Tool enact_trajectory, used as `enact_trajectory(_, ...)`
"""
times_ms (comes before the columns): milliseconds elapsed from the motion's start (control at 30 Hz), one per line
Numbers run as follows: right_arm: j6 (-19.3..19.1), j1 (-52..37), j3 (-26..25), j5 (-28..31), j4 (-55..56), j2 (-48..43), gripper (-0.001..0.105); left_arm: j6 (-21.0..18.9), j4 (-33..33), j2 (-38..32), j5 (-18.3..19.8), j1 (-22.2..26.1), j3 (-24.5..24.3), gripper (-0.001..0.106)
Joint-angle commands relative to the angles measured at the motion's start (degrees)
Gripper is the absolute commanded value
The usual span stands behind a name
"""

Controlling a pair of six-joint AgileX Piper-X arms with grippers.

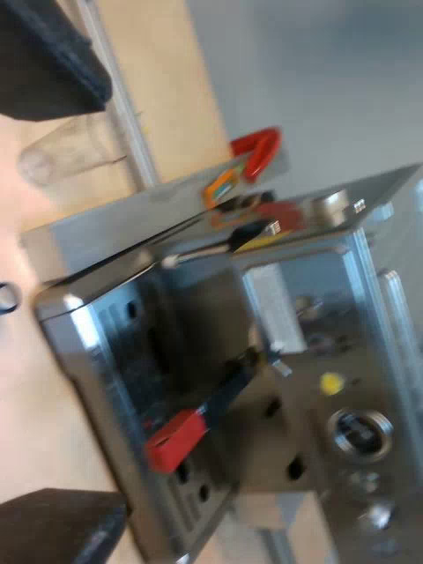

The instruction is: Put the handle in the coffee machine

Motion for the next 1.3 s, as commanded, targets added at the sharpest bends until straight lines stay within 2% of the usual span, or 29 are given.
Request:
enact_trajectory(33, -1.1, -0.3, -0.7, -0.6, 1.2, -2.9, 0.077, -0.3, 1.8, -2.0, -1.8, -1.3, 0.0, 0.085)
enact_trajectory(100, -1.1, -0.3, -0.7, -0.5, 1.1, -2.9, 0.077, -0.2, 1.6, -2.0, -4.3, -2.0, 0.0, 0.085)
enact_trajectory(133, -1.1, -0.3, -0.5, -0.5, 0.9, -2.9, 0.077, -1.8, 1.1, -2.0, -7.2, -2.4, 0.4, 0.085)
enact_trajectory(167, -1.1, -0.3, -0.5, -0.5, 0.9, -2.9, 0.077, -1.8, 1.1, -2.0, -7.2, -2.4, 0.4, 0.085)
enact_trajectory(200, -1.1, -0.3, -0.1, 0.1, -0.1, -2.9, 0.077, -5.4, 0.3, -2.0, -12.2, -3.0, 1.2, 0.085)
enact_trajectory(233, -1.1, -0.3, 0.1, 0.4, -0.7, -2.9, 0.077, -5.8, 0.1, -2.0, -13.2, -3.2, 1.6, 0.085)
enact_trajectory(300, -1.1, -0.3, 1.2, 0.9, -3.6, -2.8, 0.077, -5.8, -2.4, -2.0, -17.6, -3.9, 4.4, 0.085)
enact_trajectory(367, -1.0, -0.3, 2.7, 0.9, -6.3, -2.8, 0.077, -5.8, -4.7, -2.0, -18.8, -4.1, 6.2, 0.085)
enact_trajectory(400, -0.5, -0.3, 4.1, 0.9, -8.6, -2.8, 0.077, -5.8, -8.9, -2.0, -19.2, -4.3, 8.6, 0.085)
enact_trajectory(533, 1.2, -0.3, 6.9, 0.9, -12.1, -2.6, 0.077, -5.8, -12.1, -2.0, -18.9, -4.3, 11.2, 0.085)
enact_trajectory(633, 4.6, -0.3, 13.0, 0.9, -17.3, -2.6, 0.077, -5.8, -15.3, -2.0, -18.5, -4.3, 13.4, 0.085)
enact_trajectory(800, 4.5, -0.3, 21.8, 0.9, -20.4, -2.5, 0.077, -5.8, -16.8, -2.0, -17.5, -4.3, 14.9, 0.085)
enact_trajectory(833, 4.5, -0.3, 23.0, 0.9, -20.5, -2.5, 0.077, -5.8, -17.2, -1.9, -16.7, -4.3, 16.5, 0.085)
enact_trajectory(867, 4.5, -0.3, 24.6, 0.9, -20.8, -2.5, 0.077, -5.7, -11.5, -1.9, -15.7, -4.3, 19.1, 0.085)
enact_trajectory(967, 4.3, -0.3, 27.9, 0.9, -21.6, -2.5, 0.077, -4.8, -9.1, -1.9, -15.5, -4.3, 19.7, 0.085)
enact_trajectory(1100, 4.0, -0.3, 31.9, 0.9, -23.7, -2.5, 0.077, -2.8, -9.1, -1.9, -15.5, -4.3, 21.1, 0.085)
enact_trajectory(1300, 4.0, -0.3, 34.6, 0.9, -25.3, -2.5, 0.077, -2.7, -9.1, -1.9, -12.4, -4.3, 24.3, 0.085)
